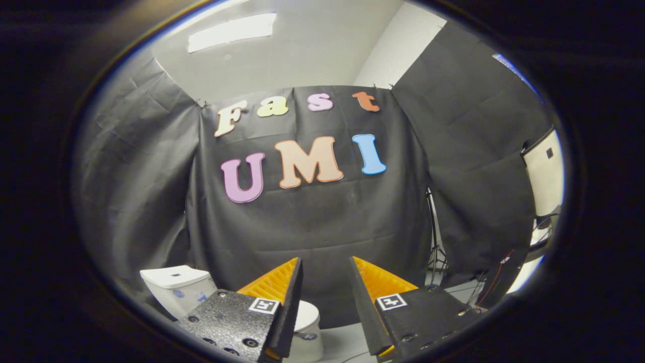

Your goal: Open the toilet lid.

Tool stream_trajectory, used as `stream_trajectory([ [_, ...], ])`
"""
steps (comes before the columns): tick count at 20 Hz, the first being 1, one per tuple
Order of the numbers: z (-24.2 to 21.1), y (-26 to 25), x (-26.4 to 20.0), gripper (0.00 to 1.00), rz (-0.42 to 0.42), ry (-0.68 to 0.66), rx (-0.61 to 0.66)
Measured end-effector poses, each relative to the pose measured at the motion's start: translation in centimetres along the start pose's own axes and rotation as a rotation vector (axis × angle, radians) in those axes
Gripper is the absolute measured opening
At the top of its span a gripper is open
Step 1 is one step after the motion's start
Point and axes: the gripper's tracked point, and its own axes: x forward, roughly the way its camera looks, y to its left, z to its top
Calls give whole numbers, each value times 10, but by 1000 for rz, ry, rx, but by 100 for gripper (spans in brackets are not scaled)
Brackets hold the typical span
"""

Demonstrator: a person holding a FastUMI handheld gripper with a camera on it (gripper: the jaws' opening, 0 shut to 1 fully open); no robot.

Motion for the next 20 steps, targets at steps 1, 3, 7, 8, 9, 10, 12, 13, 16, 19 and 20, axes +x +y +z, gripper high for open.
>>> stream_trajectory([
  [1,-1,-1,1,56,0,2,7],
  [3,-3,-1,2,56,3,7,28],
  [7,-12,-4,6,56,5,42,63],
  [8,-14,-5,8,56,6,52,73],
  [9,-17,-5,9,56,6,62,85],
  [10,-19,-6,12,56,4,71,98],
  [12,-24,-9,16,56,2,88,130],
  [13,-25,-10,20,56,1,93,149],
  [16,-34,-13,34,56,-8,98,207],
  [19,-49,-14,52,56,-31,109,304],
  [20,-55,-11,59,56,-32,109,338],
])
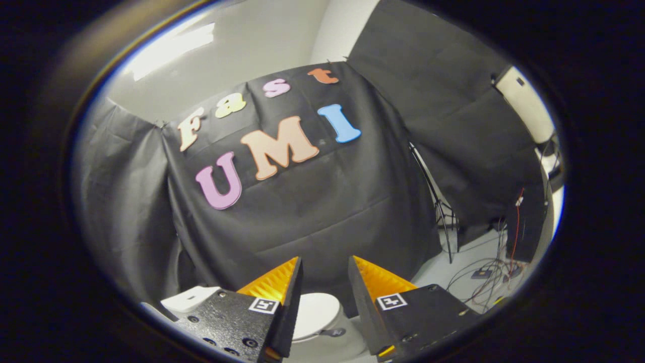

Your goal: Open the toilet lid.

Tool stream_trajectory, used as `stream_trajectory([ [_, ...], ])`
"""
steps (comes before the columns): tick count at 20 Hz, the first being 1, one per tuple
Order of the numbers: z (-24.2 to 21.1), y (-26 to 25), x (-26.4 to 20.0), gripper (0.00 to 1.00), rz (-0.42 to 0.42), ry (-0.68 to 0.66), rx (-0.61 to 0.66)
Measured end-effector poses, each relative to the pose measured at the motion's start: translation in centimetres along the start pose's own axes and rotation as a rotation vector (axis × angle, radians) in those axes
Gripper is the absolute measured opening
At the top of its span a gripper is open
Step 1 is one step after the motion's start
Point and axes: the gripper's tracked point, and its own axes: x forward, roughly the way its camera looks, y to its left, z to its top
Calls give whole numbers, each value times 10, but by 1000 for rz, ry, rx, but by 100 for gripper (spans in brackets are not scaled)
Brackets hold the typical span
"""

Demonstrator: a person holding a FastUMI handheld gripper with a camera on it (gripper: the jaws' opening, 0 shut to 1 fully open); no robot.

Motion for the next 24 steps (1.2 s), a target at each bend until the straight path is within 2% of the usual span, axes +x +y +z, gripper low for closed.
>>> stream_trajectory([
  [8,-83,9,54,56,-5,109,254],
  [15,-167,-2,75,56,-39,187,497],
  [24,-267,-27,83,56,-179,261,744],
])
